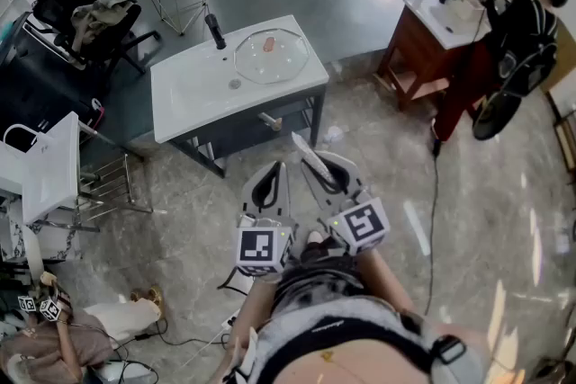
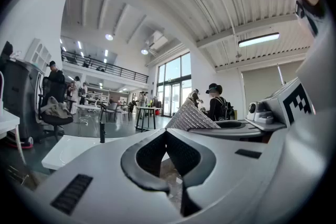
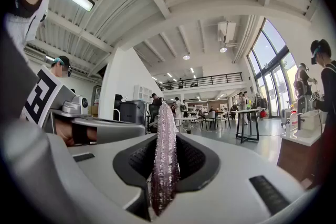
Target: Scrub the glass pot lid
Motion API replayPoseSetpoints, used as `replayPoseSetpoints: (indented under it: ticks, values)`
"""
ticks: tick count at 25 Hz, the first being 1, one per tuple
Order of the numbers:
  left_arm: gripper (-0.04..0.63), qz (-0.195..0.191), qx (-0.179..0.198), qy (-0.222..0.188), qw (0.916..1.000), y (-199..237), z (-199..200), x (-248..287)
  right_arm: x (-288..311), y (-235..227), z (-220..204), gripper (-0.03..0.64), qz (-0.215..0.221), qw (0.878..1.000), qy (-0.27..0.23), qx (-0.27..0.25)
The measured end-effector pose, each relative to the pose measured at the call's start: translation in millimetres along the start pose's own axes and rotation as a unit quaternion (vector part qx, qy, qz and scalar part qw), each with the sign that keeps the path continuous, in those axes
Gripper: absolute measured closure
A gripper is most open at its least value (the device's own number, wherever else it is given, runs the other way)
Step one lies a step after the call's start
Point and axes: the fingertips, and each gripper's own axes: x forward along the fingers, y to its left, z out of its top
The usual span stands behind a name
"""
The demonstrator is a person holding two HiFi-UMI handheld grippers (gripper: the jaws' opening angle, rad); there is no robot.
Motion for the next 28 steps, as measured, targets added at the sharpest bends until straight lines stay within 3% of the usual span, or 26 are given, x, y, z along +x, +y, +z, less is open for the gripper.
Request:
replayPoseSetpoints:
  ticks: [14,22,28]
  values:
    - [0.597,0.018,-0.005,-0.008,0.9998,-15,-5,14,-3,-17,-1,0.532,0.018,1.0,-0.012,0.005]
    - [0.597,0.023,-0.012,-0.003,0.9996,5,-9,23,20,-19,-2,0.532,0.022,1.0,-0.011,0.008]
    - [0.597,0.003,-0.003,-0.007,1.0,31,-4,53,49,-34,2,0.532,-0.002,1.0,-0.014,0.013]
